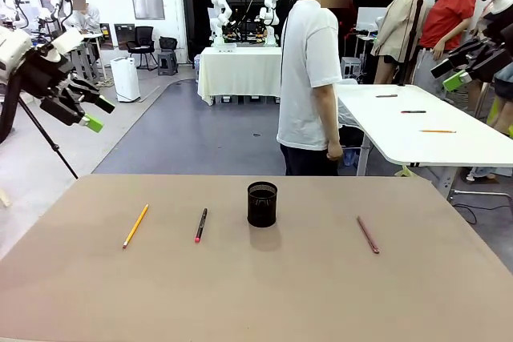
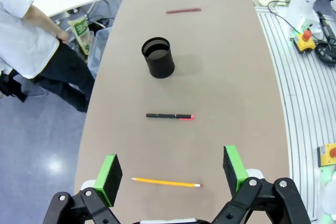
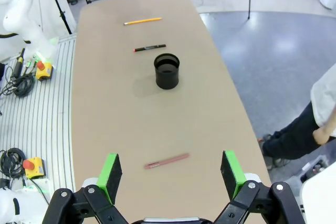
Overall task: Place the pens into the pen holder.
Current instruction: Pick up a writing instrument from the table and place it into the Pen holder.
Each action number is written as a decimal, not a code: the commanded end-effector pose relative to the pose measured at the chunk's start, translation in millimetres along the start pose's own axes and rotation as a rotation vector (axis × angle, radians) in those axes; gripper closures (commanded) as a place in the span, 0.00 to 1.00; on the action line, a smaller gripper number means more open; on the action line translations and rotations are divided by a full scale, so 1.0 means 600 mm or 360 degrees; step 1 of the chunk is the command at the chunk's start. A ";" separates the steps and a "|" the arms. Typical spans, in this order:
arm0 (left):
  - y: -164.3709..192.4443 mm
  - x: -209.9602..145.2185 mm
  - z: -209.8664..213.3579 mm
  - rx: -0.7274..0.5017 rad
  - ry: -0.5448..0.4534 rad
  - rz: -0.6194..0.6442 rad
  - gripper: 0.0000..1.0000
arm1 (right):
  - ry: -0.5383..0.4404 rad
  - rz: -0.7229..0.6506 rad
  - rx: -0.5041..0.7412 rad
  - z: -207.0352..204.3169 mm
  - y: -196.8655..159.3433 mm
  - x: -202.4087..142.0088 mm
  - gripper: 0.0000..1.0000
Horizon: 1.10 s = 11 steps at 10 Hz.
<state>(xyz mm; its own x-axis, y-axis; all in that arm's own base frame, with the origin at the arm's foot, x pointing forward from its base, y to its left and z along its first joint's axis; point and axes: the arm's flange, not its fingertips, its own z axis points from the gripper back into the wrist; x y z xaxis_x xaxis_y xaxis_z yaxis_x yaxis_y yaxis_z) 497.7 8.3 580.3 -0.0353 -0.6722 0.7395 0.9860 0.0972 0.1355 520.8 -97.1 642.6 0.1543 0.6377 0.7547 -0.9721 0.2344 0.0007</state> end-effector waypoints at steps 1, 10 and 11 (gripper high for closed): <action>0.001 0.000 0.007 -0.0005 -0.0007 -0.0018 0.00 | -0.0007 0.0004 0.0003 0.000 0.003 0.001 0.00; 0.001 0.005 -0.010 -0.0047 0.0086 0.0055 0.00 | -0.0007 0.0004 0.0003 0.000 0.003 0.001 0.00; 0.006 0.000 -0.034 0.0038 0.0277 0.0320 0.00 | -0.0007 0.0004 0.0003 0.000 0.003 0.001 0.00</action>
<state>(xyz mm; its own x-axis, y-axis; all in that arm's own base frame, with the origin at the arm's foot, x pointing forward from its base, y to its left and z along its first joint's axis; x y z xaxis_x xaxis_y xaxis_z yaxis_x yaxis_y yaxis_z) 502.0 4.7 573.1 0.0471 -0.7150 0.6975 0.9845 0.1511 0.0885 520.7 -97.7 642.6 0.1550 0.6377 0.7546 -0.9719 0.2354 0.0007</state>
